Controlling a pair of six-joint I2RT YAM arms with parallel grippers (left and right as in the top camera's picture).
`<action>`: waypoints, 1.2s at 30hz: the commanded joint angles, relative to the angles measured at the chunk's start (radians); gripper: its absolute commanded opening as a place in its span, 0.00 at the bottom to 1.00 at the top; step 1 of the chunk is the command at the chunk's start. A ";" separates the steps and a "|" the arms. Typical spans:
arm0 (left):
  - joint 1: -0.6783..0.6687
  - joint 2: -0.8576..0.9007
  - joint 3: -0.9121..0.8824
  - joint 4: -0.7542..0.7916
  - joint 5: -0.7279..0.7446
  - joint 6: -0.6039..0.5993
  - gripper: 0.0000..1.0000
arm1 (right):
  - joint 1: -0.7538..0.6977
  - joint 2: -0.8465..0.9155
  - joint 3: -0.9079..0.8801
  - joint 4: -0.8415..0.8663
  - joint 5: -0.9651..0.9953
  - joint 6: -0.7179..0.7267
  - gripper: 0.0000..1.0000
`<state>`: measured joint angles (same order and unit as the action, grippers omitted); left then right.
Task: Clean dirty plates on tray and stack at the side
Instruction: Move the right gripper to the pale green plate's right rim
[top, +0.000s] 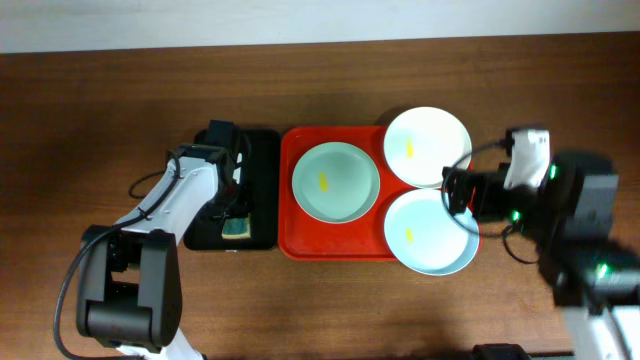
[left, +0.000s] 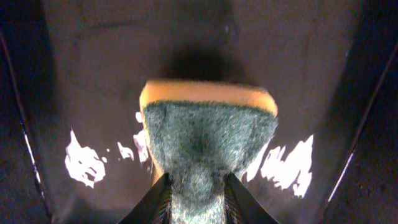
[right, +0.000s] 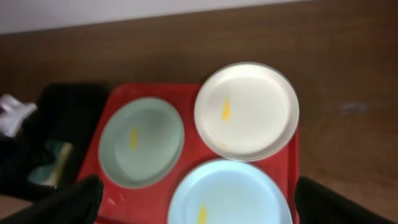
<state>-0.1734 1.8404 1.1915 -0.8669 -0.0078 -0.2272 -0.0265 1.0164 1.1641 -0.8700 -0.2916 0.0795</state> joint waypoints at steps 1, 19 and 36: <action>0.005 0.009 0.014 -0.006 0.012 0.004 0.31 | 0.000 0.167 0.215 -0.154 -0.090 0.008 0.99; 0.004 0.009 -0.016 0.037 0.011 -0.007 0.17 | 0.263 0.811 0.229 -0.060 0.016 0.031 0.57; 0.005 0.009 -0.016 0.037 0.011 -0.007 0.20 | 0.263 0.989 0.227 0.132 0.034 0.031 0.32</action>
<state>-0.1734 1.8404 1.1862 -0.8360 -0.0071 -0.2291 0.2317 1.9919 1.3838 -0.7464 -0.2695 0.1062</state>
